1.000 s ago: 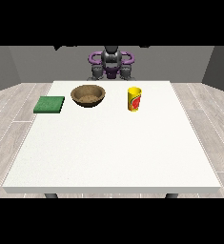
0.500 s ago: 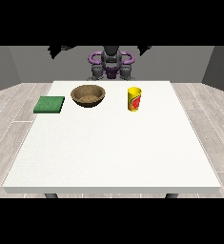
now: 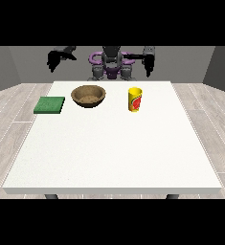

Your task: Pick the cup and pour the ball into the bowl, then pick the bowl and place it on the pad

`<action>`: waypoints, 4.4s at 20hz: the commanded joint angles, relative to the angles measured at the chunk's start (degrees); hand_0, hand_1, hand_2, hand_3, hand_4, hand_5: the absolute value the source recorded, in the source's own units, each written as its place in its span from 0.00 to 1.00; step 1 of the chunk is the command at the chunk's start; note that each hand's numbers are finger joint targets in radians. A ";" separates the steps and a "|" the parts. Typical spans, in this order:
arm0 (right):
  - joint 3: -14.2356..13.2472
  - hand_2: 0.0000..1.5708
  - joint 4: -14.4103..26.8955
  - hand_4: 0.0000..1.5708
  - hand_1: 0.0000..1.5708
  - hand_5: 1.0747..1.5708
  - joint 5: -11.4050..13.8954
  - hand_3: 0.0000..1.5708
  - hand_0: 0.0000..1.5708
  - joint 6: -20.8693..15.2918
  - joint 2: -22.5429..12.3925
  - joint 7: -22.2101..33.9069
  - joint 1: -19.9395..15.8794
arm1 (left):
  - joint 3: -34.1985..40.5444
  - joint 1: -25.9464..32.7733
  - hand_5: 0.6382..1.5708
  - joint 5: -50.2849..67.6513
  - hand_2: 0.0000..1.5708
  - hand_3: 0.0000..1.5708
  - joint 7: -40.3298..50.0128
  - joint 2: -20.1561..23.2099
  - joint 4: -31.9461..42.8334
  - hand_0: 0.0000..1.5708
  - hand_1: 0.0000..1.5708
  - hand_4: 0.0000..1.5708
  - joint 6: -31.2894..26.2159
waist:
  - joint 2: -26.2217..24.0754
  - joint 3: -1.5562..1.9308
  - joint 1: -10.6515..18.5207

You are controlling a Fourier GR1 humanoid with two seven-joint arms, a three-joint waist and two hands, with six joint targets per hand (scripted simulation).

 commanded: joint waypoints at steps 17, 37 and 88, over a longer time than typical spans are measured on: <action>-4.62 0.00 6.54 0.08 0.00 1.00 -4.05 0.00 0.00 5.65 -6.44 -0.78 -5.94 | 10.54 -10.89 0.86 1.48 0.00 0.00 -27.29 1.36 38.78 0.00 0.00 0.00 -2.70 | 3.22 -0.02 -4.48; -6.49 0.00 15.52 0.16 0.00 1.00 -8.39 0.12 0.00 8.69 -11.01 8.08 -9.28 | -7.46 -20.66 0.97 -32.98 1.00 1.00 -9.81 -2.79 47.57 0.83 0.83 0.74 31.96 | -11.76 0.35 -6.26; -10.73 0.00 28.08 0.30 0.00 1.00 -11.41 0.19 0.00 10.44 -12.66 3.48 -10.25 | -45.03 -40.66 0.93 -96.13 1.00 1.00 24.37 -2.56 54.63 0.96 0.96 0.80 -9.07 | -13.37 0.01 -0.78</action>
